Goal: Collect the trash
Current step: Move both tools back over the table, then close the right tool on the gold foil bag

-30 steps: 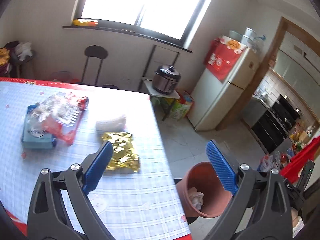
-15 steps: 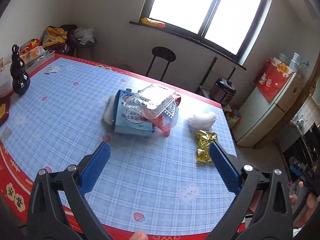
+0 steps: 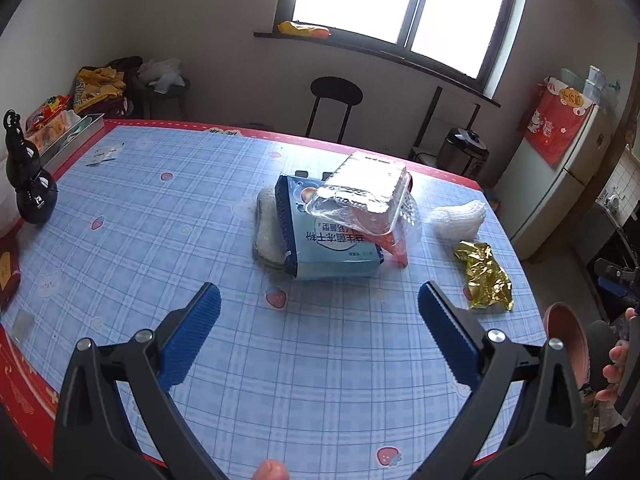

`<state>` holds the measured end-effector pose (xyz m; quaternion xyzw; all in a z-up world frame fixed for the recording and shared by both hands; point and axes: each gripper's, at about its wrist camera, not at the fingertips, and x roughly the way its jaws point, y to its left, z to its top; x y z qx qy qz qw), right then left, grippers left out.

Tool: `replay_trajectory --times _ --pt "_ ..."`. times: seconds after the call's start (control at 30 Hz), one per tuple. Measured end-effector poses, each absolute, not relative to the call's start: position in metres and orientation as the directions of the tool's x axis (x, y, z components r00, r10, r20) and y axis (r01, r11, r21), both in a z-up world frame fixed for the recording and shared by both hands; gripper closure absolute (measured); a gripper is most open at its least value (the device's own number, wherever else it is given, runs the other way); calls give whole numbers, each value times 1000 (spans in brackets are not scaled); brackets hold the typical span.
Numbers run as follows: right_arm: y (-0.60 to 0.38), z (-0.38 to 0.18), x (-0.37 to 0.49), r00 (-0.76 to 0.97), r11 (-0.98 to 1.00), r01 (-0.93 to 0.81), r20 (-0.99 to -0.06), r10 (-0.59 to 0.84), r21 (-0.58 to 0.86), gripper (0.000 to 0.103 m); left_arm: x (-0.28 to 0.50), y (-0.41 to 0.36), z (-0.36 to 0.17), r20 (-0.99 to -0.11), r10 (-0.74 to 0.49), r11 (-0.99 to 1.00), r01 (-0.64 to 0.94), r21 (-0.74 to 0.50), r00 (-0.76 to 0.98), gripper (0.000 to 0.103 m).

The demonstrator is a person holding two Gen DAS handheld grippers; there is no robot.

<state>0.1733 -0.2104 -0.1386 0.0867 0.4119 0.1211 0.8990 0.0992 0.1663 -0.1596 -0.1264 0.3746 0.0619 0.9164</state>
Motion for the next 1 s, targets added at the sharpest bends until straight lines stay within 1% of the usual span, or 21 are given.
replay_trajectory --times 0.13,0.23,0.33,0.47,0.6,0.67,0.77,0.87,1.0 --pt "-188 -150 184 632 973 -155 -739 233 173 5 123 195 -182 -735 -43 945 -212 -251 676 6" --pt "-184 -156 196 655 984 -130 -734 179 124 5 138 204 -187 -739 -31 951 -208 -229 673 6" --pt "-184 -167 210 634 984 -114 -753 176 134 5 149 208 -189 -739 -19 958 -198 -205 674 6" --pt "-183 -186 224 600 984 -114 -781 176 134 5 158 211 -196 -746 -45 956 -188 -225 665 8" --pt "-176 -207 239 554 980 -157 -810 191 124 5 161 209 -206 -766 -55 958 -183 -221 640 22" --pt "-173 -218 249 534 976 -183 -822 201 120 5 162 208 -213 -778 -58 956 -190 -223 626 23" --pt "-172 -233 267 497 969 -211 -839 222 131 5 162 209 -220 -787 -67 950 -203 -239 613 27" --pt "-176 -246 288 484 970 -215 -849 209 116 5 161 209 -221 -790 -67 946 -213 -244 609 27" --pt "-181 -268 313 426 966 -183 -871 245 182 5 163 208 -224 -802 -46 950 -222 -219 595 27"
